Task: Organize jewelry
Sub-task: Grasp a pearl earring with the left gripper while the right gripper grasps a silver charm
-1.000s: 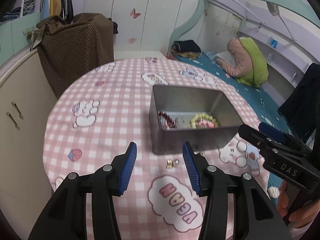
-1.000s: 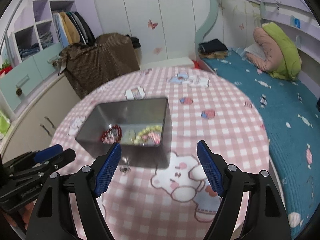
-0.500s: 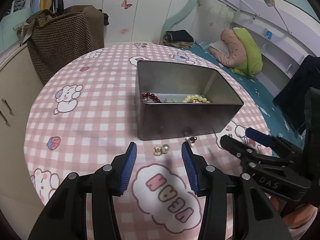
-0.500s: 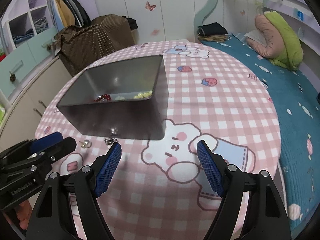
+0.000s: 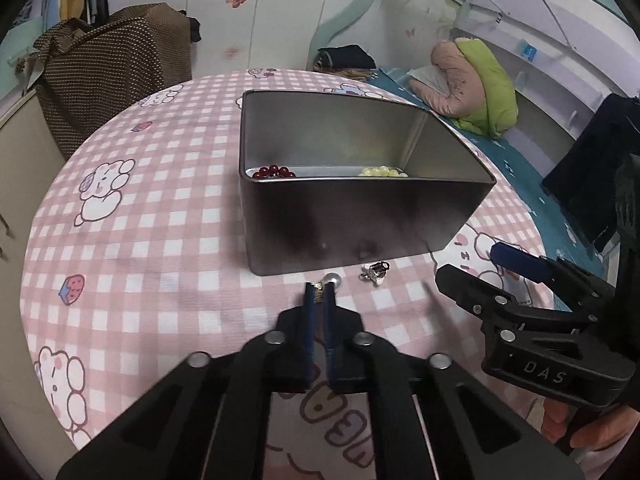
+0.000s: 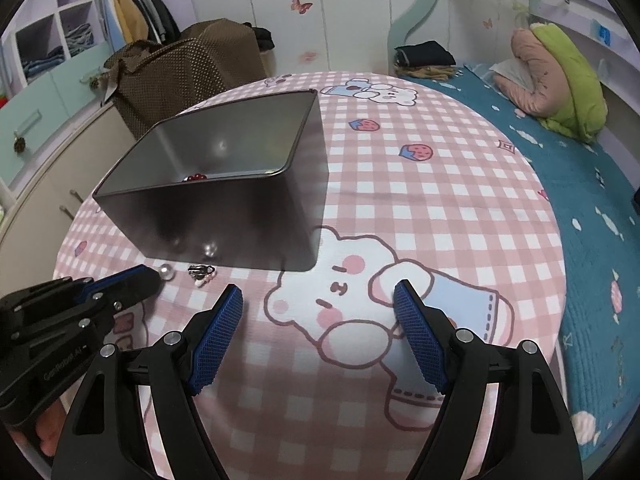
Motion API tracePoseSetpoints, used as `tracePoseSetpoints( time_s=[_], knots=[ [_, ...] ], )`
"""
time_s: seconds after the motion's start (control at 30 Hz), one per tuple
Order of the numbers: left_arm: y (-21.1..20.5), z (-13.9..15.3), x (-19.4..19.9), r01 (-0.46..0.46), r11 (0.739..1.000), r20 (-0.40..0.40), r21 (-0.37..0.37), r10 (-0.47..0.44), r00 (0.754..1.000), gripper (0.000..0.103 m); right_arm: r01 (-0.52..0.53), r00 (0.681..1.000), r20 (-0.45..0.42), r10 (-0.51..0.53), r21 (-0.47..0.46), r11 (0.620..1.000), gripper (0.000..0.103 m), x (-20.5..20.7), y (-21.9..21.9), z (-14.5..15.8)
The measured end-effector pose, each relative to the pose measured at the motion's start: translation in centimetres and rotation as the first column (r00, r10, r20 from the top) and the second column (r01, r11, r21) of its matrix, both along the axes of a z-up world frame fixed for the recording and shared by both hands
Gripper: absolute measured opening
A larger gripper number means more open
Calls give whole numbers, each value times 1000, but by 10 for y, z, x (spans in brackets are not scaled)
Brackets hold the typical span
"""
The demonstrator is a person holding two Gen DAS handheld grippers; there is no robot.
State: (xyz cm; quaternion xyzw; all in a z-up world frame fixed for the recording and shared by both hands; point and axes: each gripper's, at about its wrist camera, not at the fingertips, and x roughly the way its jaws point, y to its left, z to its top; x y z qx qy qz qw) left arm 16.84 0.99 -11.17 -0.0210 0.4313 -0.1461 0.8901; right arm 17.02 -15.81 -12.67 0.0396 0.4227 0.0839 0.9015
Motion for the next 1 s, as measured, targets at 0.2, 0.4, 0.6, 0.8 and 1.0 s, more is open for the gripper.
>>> tracePoseSetpoints(
  time_s=[0.2, 0.4, 0.6, 0.8, 1.0],
  knots=[
    [7, 0, -1, -1, 1000, -4, -18, 1, 1000, 0, -63, 998, 16, 63, -4, 998, 75, -4, 13, 3],
    [15, 2, -5, -10, 999, 1, -37, 10, 1000, 0, -123, 992, 32, 124, -13, 992, 64, -8, 32, 8],
    [17, 9, -10, -6, 998, 27, -70, 8, 1000, 0, -94, 995, 24, 94, -11, 996, 62, -9, 28, 8],
    [37, 18, -18, -55, 994, 63, -92, 61, 996, 0, -70, 997, 18, 70, 9, 998, 62, -8, 24, 10],
    [58, 20, -25, -100, 989, 67, -106, 108, 992, 0, -110, 994, 21, 110, -1, 994, 62, -7, 44, 9]
  ],
)
